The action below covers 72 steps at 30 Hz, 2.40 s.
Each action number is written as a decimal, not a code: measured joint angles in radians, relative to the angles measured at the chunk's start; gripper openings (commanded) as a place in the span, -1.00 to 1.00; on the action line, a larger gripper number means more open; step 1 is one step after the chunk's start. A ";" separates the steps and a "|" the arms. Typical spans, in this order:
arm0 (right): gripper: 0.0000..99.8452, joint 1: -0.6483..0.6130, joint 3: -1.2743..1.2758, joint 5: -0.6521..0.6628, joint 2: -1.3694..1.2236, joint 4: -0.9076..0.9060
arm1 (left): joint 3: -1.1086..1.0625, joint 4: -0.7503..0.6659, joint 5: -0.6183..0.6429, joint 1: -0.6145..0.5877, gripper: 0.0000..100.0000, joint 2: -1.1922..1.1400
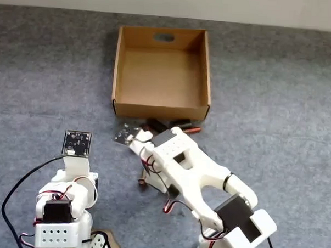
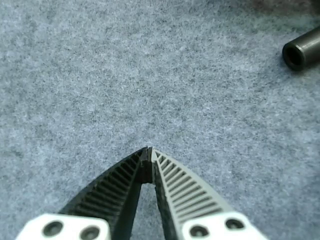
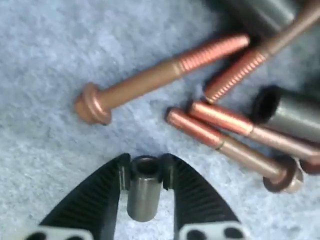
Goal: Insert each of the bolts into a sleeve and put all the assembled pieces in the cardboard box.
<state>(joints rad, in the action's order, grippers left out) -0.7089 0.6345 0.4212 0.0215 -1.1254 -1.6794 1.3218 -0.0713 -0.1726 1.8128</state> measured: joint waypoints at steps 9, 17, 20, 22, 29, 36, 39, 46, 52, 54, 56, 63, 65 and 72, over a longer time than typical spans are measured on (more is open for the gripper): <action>-0.55 -0.028 0.034 0.003 0.002 -0.017 | 0.000 0.000 0.000 0.000 -0.98 0.000; -0.55 -0.025 0.063 0.028 0.005 -0.012 | 0.000 0.000 0.000 0.000 -0.98 0.000; -0.60 0.017 0.080 0.066 0.014 0.003 | 0.000 0.000 0.000 0.000 -0.98 0.000; -0.74 0.048 0.101 0.074 0.011 0.034 | 0.000 0.000 0.000 0.000 -0.98 0.000; -0.99 0.114 0.147 0.071 0.012 0.146 | 0.000 0.000 0.000 0.000 -0.98 0.000; -0.99 0.189 0.207 -0.018 0.160 0.160 | 0.000 0.000 0.000 0.000 -0.98 0.000; -0.99 0.275 0.287 -0.075 0.308 0.210 | 0.000 0.000 0.000 0.000 -0.98 0.000; -0.99 0.494 0.450 -0.092 0.440 0.261 | 0.000 0.000 0.000 0.000 -0.98 0.000; -0.66 0.575 0.505 -0.095 0.457 0.304 | 0.000 0.000 0.000 0.000 -0.98 0.000; -0.58 0.574 0.517 -0.095 0.460 0.299 | 0.000 0.000 0.000 0.000 -0.98 0.000; -0.60 0.571 0.525 -0.087 0.468 0.281 | 0.000 0.000 0.000 0.000 -0.98 0.000; -0.63 0.572 0.523 -0.032 0.477 0.198 | 0.000 0.000 0.000 0.000 -0.98 0.000; -0.63 0.572 0.523 -0.017 0.479 0.186 | 0.000 0.000 0.000 0.000 -0.98 0.000; -0.64 0.572 0.525 -0.009 0.476 0.203 | 0.000 0.000 0.000 0.000 -0.98 0.000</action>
<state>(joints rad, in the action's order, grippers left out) -0.1366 1.1592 0.4120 0.4971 -0.9229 -1.6794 1.3218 -0.0713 -0.1726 1.8128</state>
